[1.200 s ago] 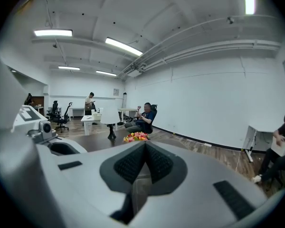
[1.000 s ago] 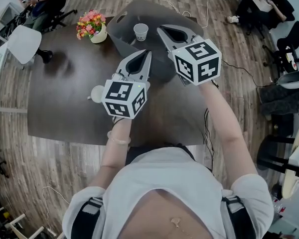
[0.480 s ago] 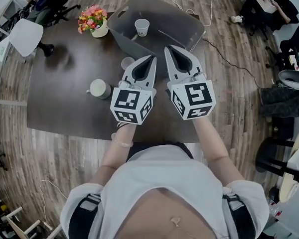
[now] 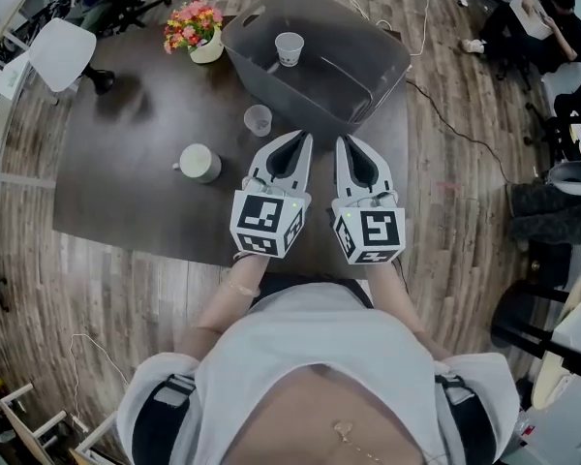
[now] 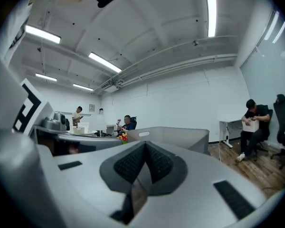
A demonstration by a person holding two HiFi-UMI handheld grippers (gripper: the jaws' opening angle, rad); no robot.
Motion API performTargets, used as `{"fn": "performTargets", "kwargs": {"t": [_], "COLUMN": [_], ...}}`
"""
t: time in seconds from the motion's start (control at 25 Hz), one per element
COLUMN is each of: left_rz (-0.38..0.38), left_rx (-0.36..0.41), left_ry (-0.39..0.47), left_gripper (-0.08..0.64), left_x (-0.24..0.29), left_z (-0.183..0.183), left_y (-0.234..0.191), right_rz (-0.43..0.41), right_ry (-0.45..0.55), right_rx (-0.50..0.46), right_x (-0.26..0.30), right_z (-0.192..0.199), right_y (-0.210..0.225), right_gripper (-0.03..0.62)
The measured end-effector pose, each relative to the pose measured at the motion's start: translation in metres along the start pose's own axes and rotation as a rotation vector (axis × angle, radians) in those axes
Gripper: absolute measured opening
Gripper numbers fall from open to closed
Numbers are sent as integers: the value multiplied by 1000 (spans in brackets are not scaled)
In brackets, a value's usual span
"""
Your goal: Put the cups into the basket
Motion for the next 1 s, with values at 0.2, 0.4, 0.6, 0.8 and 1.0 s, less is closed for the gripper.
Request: {"fn": "performTargets", "kwargs": {"t": [0.2,0.4,0.6,0.8,1.0], "left_rz": [-23,-33,-43,-53,-70], "left_rx": [-32,-22,-22,-27,-42], "left_ry": [-2,6,9,15,28], "left_gripper": [11,11,11,11,11], "left_x": [-7,-11,-14,-17,-21], "left_z": [10,6,6,6,5], "left_y": [-1,-3,-7,-13,-20], "right_rz": [-13,-36,-56,-69,-87], "right_ry": [-27,-20,-21,-23,-20], "right_rx": [-6,-5,-16,-17,-25], "right_x": [-1,2,5,11,13], "right_z": [11,7,7,7,6], "right_y": [-4,-12,-20,-25,-33], "right_gripper": [12,12,12,12,12]}}
Point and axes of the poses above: the fingertips, and each gripper's own axes: x forward along the fingers, y to its right, z out of its underside, the point moved 4 cm from there along -x, backward along the fingers, and after that the axes turned 15 degrees about z, right-handed, at the moved point
